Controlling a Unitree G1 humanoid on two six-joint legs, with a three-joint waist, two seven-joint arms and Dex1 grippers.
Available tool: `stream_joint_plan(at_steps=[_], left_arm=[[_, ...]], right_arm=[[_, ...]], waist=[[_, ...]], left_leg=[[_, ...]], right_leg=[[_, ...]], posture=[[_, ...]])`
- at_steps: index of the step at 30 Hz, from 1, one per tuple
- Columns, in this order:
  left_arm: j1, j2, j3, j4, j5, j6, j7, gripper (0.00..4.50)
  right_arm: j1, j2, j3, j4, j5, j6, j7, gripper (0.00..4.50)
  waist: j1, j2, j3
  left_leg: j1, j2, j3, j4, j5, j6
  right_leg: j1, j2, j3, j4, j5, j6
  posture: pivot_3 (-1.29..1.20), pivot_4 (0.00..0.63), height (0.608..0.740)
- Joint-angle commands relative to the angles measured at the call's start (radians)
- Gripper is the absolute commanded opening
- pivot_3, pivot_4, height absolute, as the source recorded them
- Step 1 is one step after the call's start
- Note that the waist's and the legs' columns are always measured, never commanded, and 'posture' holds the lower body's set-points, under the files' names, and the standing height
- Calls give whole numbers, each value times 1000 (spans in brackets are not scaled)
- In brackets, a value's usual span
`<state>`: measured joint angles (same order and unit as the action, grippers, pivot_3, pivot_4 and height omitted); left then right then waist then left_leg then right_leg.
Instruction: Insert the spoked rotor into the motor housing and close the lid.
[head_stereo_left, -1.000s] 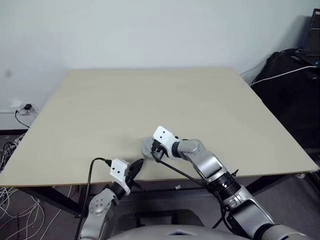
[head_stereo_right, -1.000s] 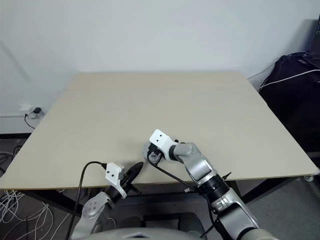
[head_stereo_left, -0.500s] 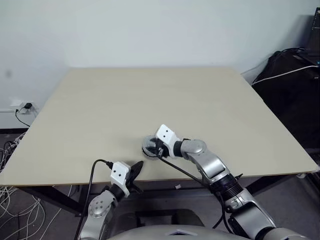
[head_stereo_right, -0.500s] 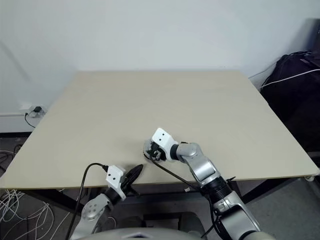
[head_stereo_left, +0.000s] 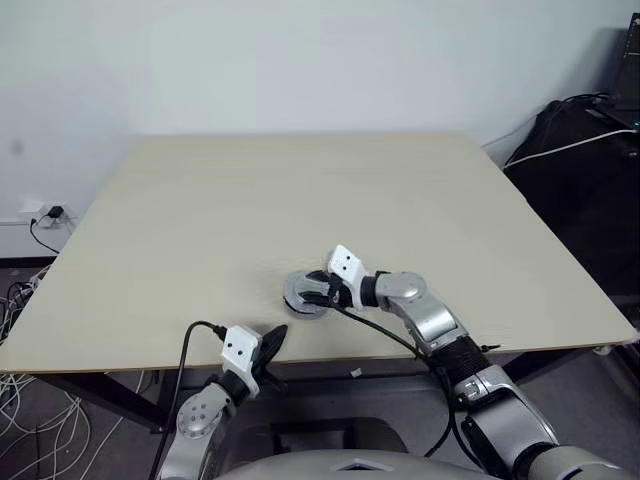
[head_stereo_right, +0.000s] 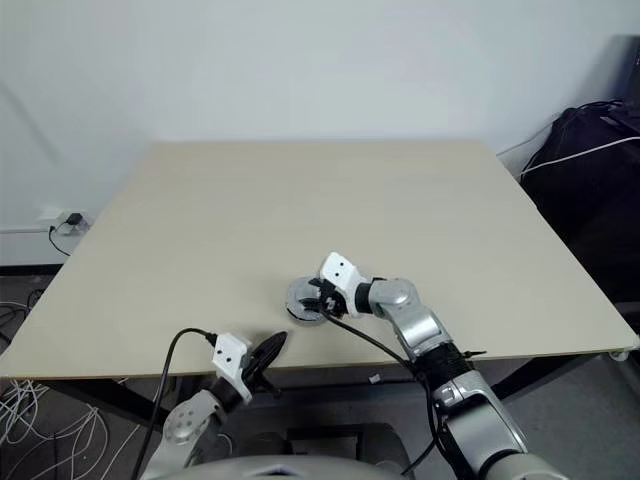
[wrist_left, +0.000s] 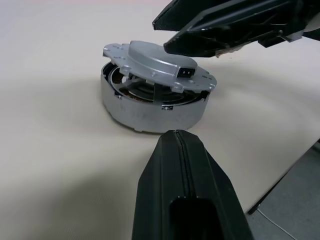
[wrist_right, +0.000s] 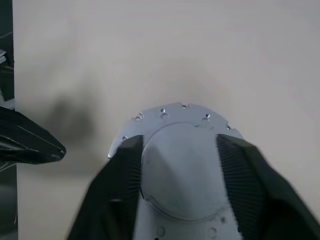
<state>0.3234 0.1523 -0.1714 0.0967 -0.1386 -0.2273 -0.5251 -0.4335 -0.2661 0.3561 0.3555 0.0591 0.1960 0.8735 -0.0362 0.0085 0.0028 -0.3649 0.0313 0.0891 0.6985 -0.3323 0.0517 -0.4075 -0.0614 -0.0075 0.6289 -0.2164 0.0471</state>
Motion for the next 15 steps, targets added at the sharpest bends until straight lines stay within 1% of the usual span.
stream_joint_plan(at_steps=[1,3,4,15], left_arm=[[0,1,1,-52,-18,-7,-4,0],[4,1,2,-57,-20,-5,-4,0],[5,1,2,-60,-20,-3,-3,0],[8,-3,-4,-75,-42,23,-10,0]], right_arm=[[-32,0,-23,6,8,-31,19,3692],[-38,-1,-22,19,6,-26,27,4308],[-40,-1,-21,23,7,-24,34,4484],[-79,7,-8,102,-21,-61,84,4484]], waist=[[0,0,0],[0,0,0],[0,0,0],[0,1,0]], left_leg=[[0,0,0,0,0,0],[0,0,0,0,0,0],[0,0,0,0,0,0],[0,0,0,0,0,0]], right_leg=[[0,0,0,0,0,0],[0,0,0,0,0,0],[0,0,0,0,0,0],[0,0,0,0,0,0]], posture=[[0,0,740],[0,0,740],[0,0,740],[0,0,740]])
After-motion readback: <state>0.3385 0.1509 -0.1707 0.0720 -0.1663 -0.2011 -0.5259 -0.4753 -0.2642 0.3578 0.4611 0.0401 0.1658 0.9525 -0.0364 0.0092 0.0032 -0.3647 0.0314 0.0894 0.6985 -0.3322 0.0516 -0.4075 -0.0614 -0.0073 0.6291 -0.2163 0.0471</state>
